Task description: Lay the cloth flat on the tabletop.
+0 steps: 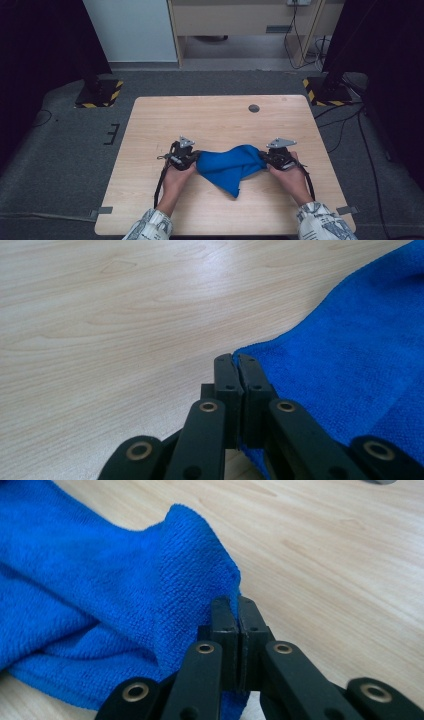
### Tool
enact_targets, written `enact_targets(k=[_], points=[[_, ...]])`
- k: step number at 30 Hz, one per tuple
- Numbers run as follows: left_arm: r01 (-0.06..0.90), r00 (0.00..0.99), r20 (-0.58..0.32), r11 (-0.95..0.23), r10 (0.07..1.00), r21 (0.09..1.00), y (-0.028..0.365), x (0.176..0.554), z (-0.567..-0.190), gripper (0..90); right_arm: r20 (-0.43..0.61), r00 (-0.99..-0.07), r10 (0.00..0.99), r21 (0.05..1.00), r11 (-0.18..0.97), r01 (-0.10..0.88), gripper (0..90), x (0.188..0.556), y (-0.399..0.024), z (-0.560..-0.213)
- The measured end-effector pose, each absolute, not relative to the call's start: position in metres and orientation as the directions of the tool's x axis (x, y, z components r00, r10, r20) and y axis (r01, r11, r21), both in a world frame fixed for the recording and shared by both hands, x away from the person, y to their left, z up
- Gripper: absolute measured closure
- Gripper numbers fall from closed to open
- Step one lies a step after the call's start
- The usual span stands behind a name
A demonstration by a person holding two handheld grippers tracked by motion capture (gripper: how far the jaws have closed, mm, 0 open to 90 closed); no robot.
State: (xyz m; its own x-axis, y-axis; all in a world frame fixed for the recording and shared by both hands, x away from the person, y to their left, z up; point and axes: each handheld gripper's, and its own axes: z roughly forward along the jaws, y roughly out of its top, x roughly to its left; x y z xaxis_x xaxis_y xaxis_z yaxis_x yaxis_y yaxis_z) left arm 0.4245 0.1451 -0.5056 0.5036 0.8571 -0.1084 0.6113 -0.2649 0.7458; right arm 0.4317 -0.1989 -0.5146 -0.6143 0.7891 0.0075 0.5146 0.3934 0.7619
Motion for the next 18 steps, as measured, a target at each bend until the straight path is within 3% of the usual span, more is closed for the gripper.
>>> enact_targets(k=[18], points=[[0.594, 0.506, -0.111, -0.252, 0.856, 0.764, 0.158, 0.404, -0.504, 88.3, 0.051, -0.642, 0.765, 0.794, 0.359, 0.491, 88.4, 0.396, -0.202, -0.509]])
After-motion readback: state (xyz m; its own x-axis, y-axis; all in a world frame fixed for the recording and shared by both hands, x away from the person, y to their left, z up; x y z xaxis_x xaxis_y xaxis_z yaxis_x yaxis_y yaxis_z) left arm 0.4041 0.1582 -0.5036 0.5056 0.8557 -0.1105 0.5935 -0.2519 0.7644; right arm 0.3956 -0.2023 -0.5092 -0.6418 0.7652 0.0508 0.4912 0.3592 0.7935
